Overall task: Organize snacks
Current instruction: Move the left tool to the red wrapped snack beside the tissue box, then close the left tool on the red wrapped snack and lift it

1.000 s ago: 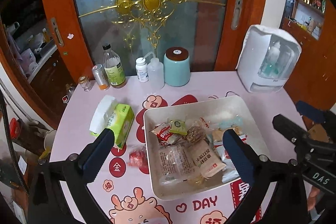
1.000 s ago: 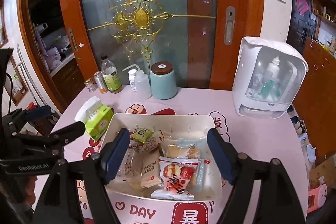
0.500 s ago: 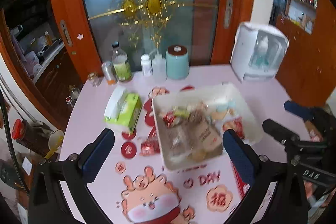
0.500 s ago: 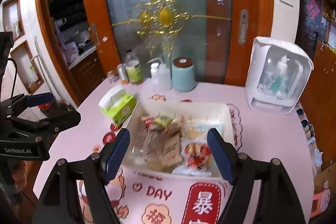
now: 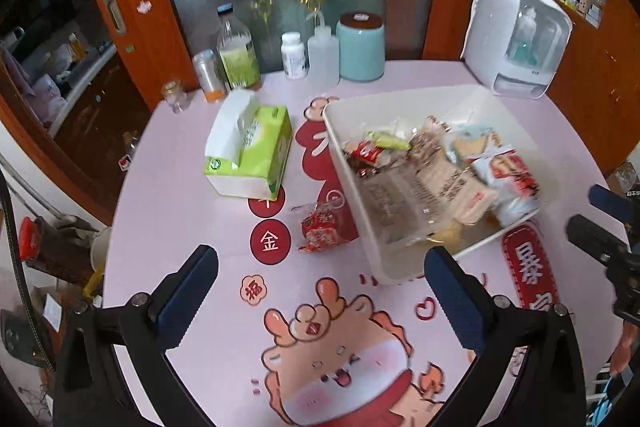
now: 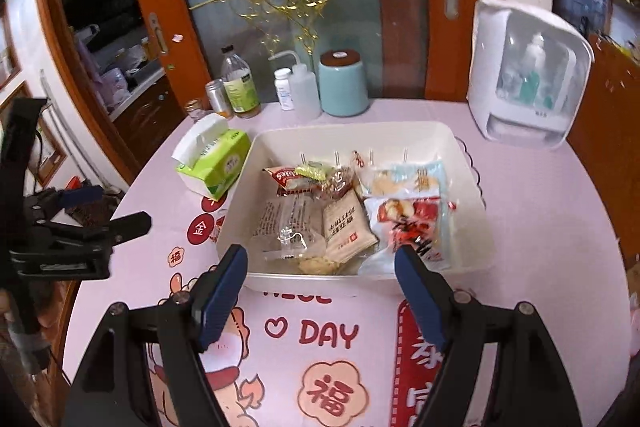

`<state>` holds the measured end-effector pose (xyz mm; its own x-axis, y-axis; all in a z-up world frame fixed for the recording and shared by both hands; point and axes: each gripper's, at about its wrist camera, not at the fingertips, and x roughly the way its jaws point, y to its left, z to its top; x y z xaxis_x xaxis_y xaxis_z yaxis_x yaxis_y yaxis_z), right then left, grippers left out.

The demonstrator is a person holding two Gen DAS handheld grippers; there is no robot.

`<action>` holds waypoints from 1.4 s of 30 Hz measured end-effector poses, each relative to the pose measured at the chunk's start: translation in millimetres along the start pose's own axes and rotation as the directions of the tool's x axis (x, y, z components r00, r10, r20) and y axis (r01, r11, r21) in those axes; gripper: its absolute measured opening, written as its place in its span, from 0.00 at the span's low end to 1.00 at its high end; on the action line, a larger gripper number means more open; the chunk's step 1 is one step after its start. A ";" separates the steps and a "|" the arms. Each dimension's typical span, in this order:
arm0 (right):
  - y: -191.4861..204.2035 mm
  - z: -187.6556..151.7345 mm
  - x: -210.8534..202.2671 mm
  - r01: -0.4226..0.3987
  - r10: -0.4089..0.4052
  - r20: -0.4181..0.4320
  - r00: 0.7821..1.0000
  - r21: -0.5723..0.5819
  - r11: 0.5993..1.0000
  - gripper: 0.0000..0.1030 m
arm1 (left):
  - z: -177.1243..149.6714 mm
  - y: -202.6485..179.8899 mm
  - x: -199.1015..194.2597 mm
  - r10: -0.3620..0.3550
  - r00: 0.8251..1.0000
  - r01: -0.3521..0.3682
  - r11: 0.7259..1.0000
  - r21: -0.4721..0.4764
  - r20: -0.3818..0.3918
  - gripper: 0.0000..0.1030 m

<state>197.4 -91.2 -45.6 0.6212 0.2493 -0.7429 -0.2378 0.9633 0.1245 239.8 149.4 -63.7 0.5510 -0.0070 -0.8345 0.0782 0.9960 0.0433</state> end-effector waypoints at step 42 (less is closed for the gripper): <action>8.9 -28.1 68.9 0.087 -0.069 -0.125 0.990 0.145 0.986 0.75 | -4.6 25.3 209.0 -0.180 0.972 0.184 0.983 0.016 -0.148 0.69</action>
<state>217.1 -68.2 -114.2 0.5381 0.1677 -0.8261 -0.0721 0.9856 0.1531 353.2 173.5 -239.5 0.3987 -0.1729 -0.9006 0.1914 0.9761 -0.1026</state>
